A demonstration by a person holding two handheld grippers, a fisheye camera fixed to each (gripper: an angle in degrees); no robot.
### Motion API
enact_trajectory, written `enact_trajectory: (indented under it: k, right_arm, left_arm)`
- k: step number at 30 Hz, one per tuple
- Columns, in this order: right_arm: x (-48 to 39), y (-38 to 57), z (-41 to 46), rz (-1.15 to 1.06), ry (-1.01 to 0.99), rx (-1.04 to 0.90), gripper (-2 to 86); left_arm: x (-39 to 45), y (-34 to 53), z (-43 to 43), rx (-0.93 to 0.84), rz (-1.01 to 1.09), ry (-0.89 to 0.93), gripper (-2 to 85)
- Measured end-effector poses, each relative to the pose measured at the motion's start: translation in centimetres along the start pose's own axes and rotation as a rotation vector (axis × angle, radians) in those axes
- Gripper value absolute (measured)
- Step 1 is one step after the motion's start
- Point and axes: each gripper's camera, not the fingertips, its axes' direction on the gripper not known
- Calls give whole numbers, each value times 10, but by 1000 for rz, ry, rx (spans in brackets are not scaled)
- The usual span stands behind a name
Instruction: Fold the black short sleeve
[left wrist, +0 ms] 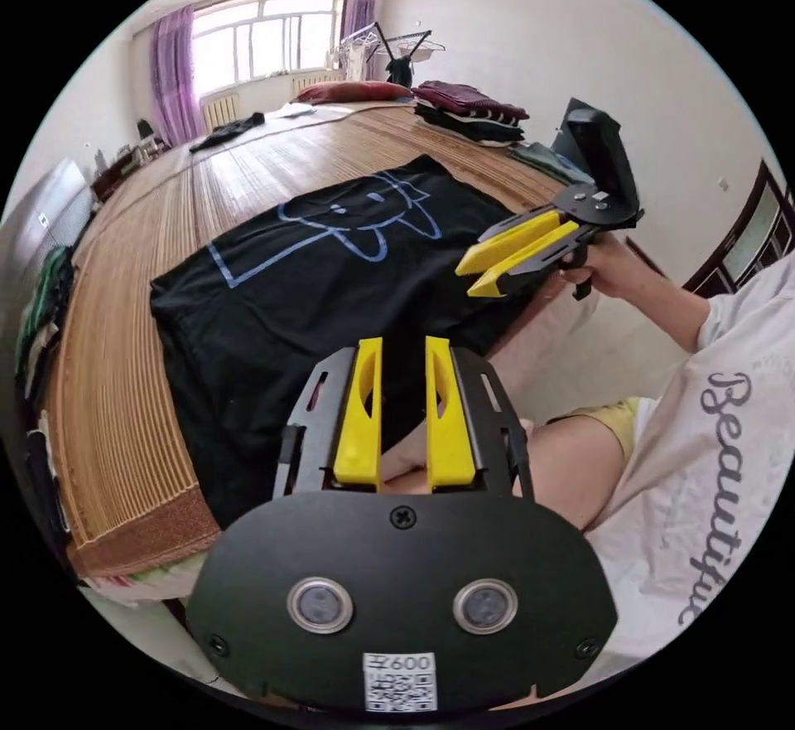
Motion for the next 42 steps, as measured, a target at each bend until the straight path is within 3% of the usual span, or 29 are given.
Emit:
enact_trajectory:
  k: [3, 13, 21, 27, 31, 34, 37, 42]
  right_arm:
    - [-20, 17, 3, -105, 60, -72, 64]
    - [15, 54, -7, -49, 128, -162, -1]
    - [51, 68, -55, -12, 22, -102, -8]
    - [89, 85, -52, 35, -56, -194, -8]
    - [124, 99, -88, 103, -199, -97, -7]
    - [161, 118, -125, 224, -116, 36, -8]
    - [199, 136, -145, 336, -23, 86, -8]
    - [231, 163, -126, 347, 62, -43, -9]
  left_arm:
    - [31, 7, 11, 12, 70, -140, 69]
    - [0, 17, 43, -112, 98, -80, 72]
    - [-22, 35, 43, -95, 170, -116, 37]
    - [-44, 48, 60, -105, 182, -62, 46]
    - [-62, 55, 56, -88, 184, 11, 64]
    - [-92, 63, 40, -30, 121, 14, 50]
    - [-147, 64, 35, -22, -104, -80, 17]
    - [-223, 80, 81, -157, -272, -66, 3]
